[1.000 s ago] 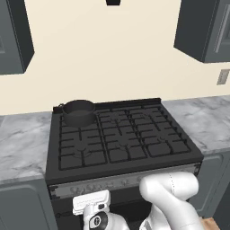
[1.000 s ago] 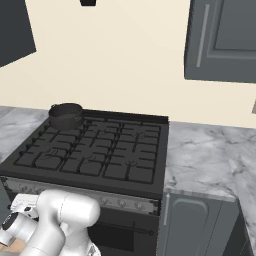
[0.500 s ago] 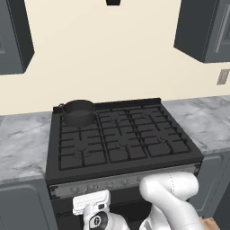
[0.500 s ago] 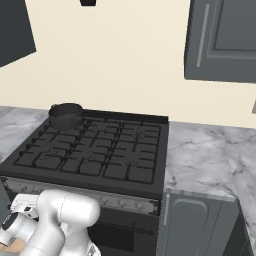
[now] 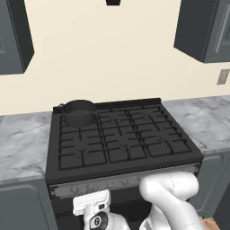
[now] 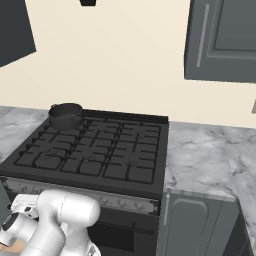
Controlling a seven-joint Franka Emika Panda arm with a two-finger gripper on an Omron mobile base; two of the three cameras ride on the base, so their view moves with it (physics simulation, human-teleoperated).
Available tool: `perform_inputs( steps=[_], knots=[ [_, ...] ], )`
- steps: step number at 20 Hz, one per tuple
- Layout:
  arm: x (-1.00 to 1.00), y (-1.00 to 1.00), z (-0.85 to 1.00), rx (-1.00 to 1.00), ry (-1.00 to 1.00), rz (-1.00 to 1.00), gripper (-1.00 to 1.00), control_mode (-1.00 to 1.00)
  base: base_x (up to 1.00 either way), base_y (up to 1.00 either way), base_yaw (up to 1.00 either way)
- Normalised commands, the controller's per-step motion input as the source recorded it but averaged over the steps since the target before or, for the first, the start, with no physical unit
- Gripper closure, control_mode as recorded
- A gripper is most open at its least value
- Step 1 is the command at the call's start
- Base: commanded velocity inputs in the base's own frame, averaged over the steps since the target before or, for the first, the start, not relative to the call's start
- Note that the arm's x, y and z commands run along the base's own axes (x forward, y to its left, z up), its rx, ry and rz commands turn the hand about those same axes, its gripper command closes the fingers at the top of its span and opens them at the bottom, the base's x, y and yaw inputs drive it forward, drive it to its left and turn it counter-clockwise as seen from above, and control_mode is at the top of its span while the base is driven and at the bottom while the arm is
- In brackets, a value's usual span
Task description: Turn on the burner for the pot on the stove. Wait thirty seconds for the pot to heat up. Then add the eggplant to the pot.
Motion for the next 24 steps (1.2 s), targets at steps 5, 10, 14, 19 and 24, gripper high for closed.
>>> perform_inputs(
  steps=[5, 10, 14, 19, 24],
  knots=[
    [-0.21, 0.01, 0.0, -0.05, 0.0, 0.17, 1.0, -1.0, 0.0, 0.0, 0.0],
    [-0.31, 0.01, 0.0, -0.09, 0.0, 0.27, 1.0, -1.0, 0.0, 0.0, 0.0],
    [-0.24, 0.08, -0.01, -0.13, 0.0, 0.28, 1.0, -1.0, 0.0, 0.0, 0.0],
    [-0.15, 0.13, -0.09, -0.15, 0.0, 0.27, 1.0, -1.0, 0.0, 0.0, 0.0],
    [-0.15, 0.12, -0.12, -0.17, 0.0, 0.27, 1.0, -1.0, 0.0, 0.0, 0.0]
  ],
)
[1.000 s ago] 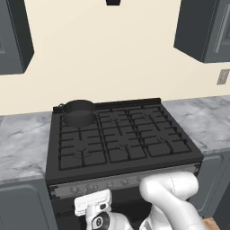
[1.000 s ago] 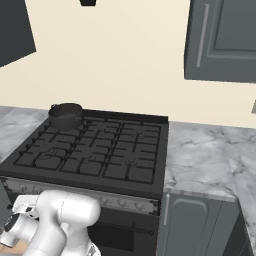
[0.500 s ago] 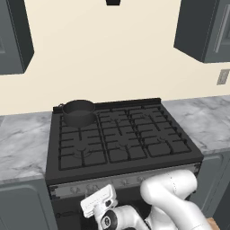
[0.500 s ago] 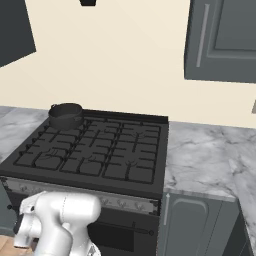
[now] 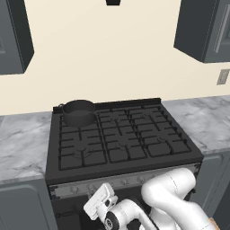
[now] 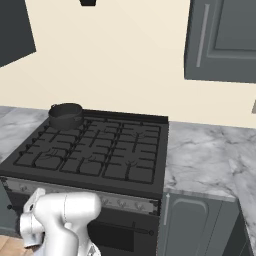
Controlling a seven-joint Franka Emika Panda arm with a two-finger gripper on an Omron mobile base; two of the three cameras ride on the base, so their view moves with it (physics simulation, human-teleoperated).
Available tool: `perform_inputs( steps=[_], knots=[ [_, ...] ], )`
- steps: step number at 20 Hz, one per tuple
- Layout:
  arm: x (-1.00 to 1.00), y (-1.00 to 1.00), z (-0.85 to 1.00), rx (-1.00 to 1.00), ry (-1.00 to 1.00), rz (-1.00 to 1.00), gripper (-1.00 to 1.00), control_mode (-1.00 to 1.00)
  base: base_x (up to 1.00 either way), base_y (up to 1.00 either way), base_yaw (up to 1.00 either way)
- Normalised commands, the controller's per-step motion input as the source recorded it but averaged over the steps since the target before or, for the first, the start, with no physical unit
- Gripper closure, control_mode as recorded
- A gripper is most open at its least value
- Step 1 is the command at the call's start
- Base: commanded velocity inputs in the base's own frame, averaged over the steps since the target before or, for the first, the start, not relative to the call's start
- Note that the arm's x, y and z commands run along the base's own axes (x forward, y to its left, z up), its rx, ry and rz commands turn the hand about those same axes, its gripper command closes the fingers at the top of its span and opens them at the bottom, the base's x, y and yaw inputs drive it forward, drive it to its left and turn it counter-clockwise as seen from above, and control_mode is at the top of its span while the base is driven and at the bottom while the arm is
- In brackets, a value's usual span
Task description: Turn on the burner for the pot on the stove. Wait thirty seconds for the pot to heat up. Then add the eggplant to the pot.
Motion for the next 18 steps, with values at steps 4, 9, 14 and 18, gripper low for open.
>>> perform_inputs(
  steps=[4, 9, 14, 18],
  knots=[
    [-0.12, 0.18, -0.23, -0.19, 0.0, 0.28, 1.0, -1.0, 0.0, 0.0, 0.0],
    [-0.01, 0.31, -0.38, -0.23, 0.04, 0.3, 1.0, -1.0, 0.0, 0.0, 0.0],
    [0.0, 0.07, -0.04, -0.05, 0.02, 0.1, 1.0, -1.0, 0.0, 0.0, 0.0],
    [0.1, 0.02, 0.0, 0.0, 0.04, 0.0, -1.0, -1.0, 0.0, 0.0, 0.0]
  ],
)
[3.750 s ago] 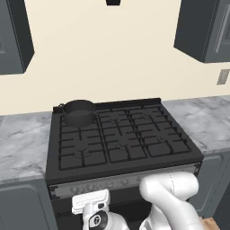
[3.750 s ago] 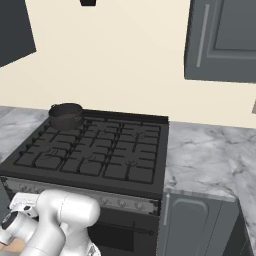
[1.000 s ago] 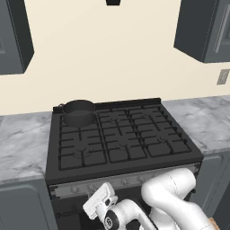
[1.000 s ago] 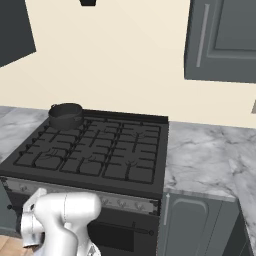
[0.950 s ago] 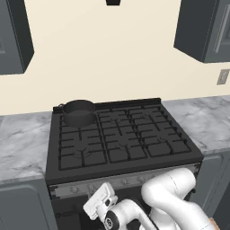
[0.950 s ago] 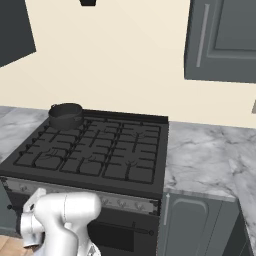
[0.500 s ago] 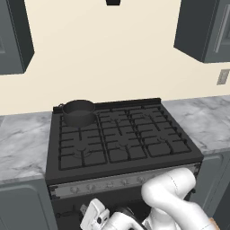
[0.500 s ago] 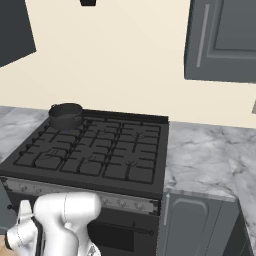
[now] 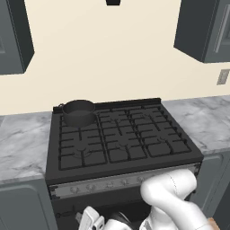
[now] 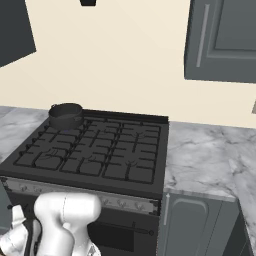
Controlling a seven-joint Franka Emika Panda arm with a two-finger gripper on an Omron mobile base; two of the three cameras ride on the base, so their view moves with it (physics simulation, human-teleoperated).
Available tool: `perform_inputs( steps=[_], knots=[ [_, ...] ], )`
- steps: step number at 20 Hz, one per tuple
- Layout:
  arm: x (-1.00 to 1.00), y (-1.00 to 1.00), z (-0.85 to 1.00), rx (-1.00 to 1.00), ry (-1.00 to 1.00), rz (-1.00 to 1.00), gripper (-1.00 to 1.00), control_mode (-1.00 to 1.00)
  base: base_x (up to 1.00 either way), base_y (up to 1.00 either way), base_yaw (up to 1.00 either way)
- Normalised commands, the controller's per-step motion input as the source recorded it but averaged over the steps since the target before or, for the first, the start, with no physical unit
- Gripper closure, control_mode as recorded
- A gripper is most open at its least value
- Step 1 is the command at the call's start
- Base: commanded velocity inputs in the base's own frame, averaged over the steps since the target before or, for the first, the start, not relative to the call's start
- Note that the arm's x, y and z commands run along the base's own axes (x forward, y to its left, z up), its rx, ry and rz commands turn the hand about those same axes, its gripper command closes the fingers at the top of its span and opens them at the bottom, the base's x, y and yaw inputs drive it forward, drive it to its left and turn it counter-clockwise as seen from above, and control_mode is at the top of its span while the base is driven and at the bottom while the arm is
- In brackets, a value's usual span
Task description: Turn on the burner for the pot on the stove. Wait thirty seconds for the pot to heat up. Then add the eggplant to the pot.
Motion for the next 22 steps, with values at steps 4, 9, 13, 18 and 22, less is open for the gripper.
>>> perform_inputs(
  steps=[4, 9, 13, 18, 22],
  knots=[
    [0.05, 0.23, 0.76, 0.0, 0.06, -0.2, -1.0, -1.0, 0.0, 0.0, 0.0],
    [-0.01, 0.21, 1.0, 0.01, 0.0, -0.26, -1.0, -1.0, 0.0, 0.0, 0.0],
    [-0.48, 0.0, 1.0, 0.06, 0.09, -0.26, -1.0, -1.0, 0.0, 0.0, 0.0],
    [-0.83, -0.28, 1.0, 0.11, 0.24, -0.32, -1.0, -1.0, 0.0, 0.0, 0.0],
    [-0.58, -0.55, 1.0, 0.06, 0.4, -0.3, -1.0, -1.0, 0.0, 0.0, 0.0]
  ],
)
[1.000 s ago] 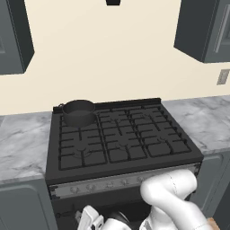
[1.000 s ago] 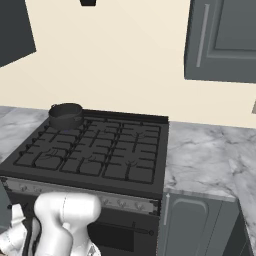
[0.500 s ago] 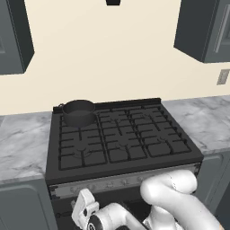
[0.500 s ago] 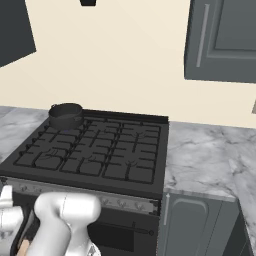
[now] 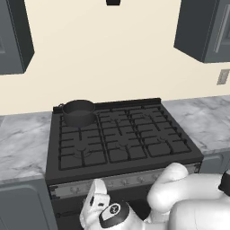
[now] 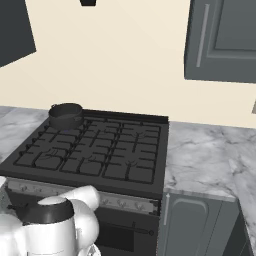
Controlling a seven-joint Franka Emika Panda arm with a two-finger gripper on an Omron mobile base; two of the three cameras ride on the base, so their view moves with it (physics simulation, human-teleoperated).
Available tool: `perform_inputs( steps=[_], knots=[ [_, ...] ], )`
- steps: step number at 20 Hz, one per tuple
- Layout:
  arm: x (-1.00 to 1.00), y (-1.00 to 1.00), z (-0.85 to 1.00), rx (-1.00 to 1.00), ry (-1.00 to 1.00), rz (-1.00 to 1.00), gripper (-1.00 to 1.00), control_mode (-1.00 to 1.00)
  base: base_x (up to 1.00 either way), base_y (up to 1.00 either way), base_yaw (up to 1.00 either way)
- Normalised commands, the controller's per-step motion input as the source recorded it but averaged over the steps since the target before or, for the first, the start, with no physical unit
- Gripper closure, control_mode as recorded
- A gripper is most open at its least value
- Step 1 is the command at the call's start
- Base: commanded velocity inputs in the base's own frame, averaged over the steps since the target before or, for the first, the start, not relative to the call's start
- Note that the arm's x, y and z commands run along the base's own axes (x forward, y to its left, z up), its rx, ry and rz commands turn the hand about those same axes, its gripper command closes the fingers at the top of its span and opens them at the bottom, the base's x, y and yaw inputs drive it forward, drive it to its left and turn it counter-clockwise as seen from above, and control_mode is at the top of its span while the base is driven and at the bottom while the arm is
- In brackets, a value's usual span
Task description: Turn on the burner for the pot on the stove. Wait thirty seconds for the pot to heat up. Then add the eggplant to the pot.
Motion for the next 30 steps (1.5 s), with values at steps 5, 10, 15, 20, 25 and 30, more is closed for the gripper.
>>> perform_inputs(
  steps=[5, 10, 15, 20, 25, 30],
  knots=[
    [-0.41, -0.58, 1.0, 0.06, 0.53, -0.3, -1.0, -1.0, 0.0, 0.0, 0.0],
    [-0.06, -0.46, 0.84, 0.04, 0.67, -0.36, -1.0, -1.0, 0.0, 0.0, 0.0],
    [0.0, -0.49, 0.66, 0.06, 0.72, -0.37, -1.0, -1.0, 0.0, 0.0, 0.0],
    [0.0, -0.19, 0.12, 0.01, 0.29, -0.16, -1.0, -1.0, 0.0, 0.0, 0.0],
    [0.0, 0.0, 0.0, 0.0, 0.0, 0.0, -1.0, -1.0, 0.0, 0.0, 0.0],
    [0.0, 0.0, 0.48, 0.03, 0.0, -0.05, -1.0, -1.0, 0.0, 0.0, 0.0]
  ],
)
